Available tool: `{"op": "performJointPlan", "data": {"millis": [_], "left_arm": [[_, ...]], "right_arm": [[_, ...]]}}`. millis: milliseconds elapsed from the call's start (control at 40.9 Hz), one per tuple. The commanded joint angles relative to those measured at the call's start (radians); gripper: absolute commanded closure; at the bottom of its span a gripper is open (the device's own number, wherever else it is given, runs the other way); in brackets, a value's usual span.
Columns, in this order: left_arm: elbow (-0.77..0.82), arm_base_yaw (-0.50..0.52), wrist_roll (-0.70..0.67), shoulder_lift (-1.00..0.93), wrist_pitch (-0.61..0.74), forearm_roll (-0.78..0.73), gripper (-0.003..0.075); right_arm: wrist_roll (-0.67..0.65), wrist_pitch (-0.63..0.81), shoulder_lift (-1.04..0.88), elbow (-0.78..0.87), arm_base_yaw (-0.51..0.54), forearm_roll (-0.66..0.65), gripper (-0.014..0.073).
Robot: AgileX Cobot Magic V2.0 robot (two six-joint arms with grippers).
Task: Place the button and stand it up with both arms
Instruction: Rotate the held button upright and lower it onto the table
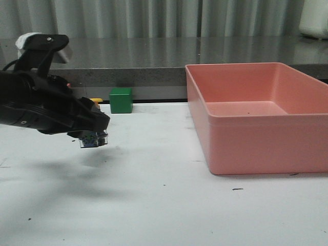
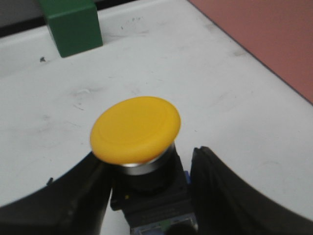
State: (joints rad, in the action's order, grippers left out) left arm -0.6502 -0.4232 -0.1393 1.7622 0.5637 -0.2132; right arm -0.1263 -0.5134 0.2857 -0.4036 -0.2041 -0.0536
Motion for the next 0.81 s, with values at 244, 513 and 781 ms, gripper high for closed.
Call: {"op": "performJointPlan", "data": {"millis": [244, 513, 781], "left_arm": [[0.038, 0.098, 0.176, -0.048, 0.138, 0.124, 0.0531], [0.038, 0.112, 0.176, 0.040, 0.236, 0.120, 0.0529], [0.038, 0.112, 0.176, 0.062, 0.276, 0.118, 0.0474]], "right_arm": [[0.009, 0.079, 0.008, -0.025, 0.005, -0.017, 0.0663], [0.009, 0.079, 0.008, -0.025, 0.005, -0.017, 0.0663], [0.009, 0.079, 0.008, -0.025, 0.005, -0.017, 0.0663]]}}
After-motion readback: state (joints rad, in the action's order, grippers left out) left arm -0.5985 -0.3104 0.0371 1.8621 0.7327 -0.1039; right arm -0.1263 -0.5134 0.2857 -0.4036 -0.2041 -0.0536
